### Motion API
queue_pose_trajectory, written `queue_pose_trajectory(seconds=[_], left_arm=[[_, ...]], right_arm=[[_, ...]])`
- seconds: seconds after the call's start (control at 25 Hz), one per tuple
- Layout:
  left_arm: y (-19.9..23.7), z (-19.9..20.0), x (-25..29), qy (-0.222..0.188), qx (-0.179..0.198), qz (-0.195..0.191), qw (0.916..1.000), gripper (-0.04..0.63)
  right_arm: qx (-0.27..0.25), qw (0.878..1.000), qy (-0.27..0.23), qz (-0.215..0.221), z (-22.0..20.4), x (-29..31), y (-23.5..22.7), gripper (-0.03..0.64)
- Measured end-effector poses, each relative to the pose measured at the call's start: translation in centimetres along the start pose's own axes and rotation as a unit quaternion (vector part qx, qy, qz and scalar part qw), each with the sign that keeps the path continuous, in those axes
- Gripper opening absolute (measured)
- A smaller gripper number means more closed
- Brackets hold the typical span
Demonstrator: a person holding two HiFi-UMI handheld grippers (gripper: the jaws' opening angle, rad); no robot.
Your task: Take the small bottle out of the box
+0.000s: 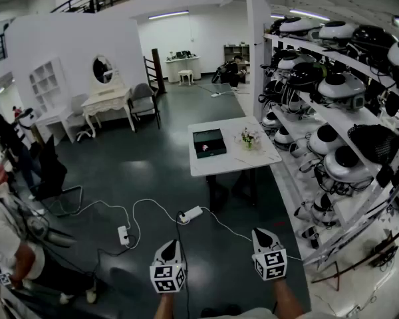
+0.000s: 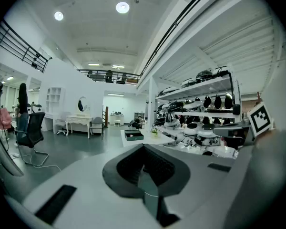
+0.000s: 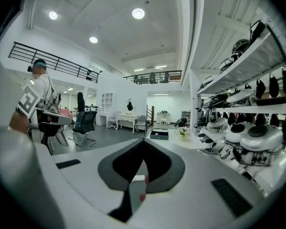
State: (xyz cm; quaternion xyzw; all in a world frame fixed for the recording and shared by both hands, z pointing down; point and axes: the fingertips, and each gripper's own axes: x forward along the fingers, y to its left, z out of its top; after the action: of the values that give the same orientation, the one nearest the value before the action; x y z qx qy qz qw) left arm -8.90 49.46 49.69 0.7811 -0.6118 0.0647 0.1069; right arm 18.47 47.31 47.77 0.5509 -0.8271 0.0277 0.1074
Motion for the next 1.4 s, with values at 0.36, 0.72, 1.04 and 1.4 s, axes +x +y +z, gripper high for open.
queue_pose_trajectory(seconds=[0.36, 0.72, 1.04, 1.4], left_arm=[[-1.6, -0.4, 0.6, 0.004, 0.001, 0.003, 1.0, 0.018], [-4.3, -0.2, 1.4, 0.008, 0.004, 0.013, 0.9999, 0.018], [-6.3, -0.9, 3.1, 0.011, 0.011, 0.013, 0.9998, 0.018], [-5.9, -0.8, 5.8, 0.009, 0.008, 0.011, 0.9999, 0.018]], right_arm=[[0.001, 1.0, 0.0, 0.008, -1.0, -0.2, -1.3, 0.021], [-0.006, 1.0, 0.0, 0.027, -1.5, -0.6, -3.2, 0.021], [-0.005, 0.999, 0.007, 0.04, -3.3, 0.1, -4.8, 0.021], [-0.016, 0.998, 0.01, 0.056, -3.2, 2.5, -4.5, 0.021]])
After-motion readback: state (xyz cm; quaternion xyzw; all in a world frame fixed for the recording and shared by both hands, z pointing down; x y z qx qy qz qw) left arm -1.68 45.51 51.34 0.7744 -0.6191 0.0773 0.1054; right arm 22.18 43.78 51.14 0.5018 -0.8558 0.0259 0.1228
